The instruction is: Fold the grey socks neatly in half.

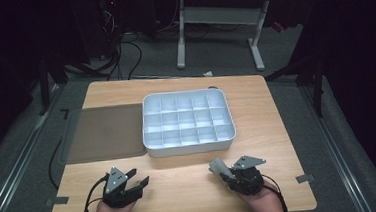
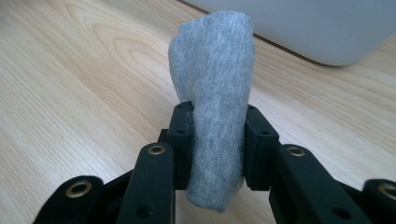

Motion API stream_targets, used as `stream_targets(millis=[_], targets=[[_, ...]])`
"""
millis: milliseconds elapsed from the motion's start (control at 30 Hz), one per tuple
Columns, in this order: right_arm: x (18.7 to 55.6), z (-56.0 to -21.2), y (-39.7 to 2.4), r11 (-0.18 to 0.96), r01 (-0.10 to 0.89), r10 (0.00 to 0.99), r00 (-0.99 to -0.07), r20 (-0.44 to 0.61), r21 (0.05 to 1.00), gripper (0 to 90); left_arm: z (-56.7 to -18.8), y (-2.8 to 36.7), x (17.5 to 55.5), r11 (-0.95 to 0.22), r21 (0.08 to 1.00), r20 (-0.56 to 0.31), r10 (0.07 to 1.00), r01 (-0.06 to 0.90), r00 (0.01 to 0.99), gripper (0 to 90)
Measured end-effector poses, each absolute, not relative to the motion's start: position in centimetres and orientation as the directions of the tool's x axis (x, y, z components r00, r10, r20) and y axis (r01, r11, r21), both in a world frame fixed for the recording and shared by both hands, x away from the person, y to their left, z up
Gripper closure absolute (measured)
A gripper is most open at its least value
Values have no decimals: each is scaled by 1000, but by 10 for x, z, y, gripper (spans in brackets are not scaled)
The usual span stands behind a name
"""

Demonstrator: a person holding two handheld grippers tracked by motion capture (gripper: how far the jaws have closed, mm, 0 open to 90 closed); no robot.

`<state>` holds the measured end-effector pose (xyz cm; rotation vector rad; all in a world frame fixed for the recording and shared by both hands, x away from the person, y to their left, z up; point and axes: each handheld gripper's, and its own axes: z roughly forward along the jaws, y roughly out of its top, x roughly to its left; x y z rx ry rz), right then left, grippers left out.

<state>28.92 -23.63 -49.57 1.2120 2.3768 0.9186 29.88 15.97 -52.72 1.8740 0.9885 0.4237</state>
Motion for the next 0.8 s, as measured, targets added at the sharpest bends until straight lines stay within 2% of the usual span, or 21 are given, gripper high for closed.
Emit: stream_targets(millis=[200,500,800], targets=[[296,-486,-245,492,639,811,-584,-43,592,702,-528,158,299,-235,858,-118,775,457,621,432],[307,-482,-250,510,709,824,-565,-38,487,702,-527,157,299,-239,860,-114,772,451,626,433],[318,-480,-245,577,724,795,-603,-59,378,701,-528,156,299,-246,857,-112,768,453,630,434]])
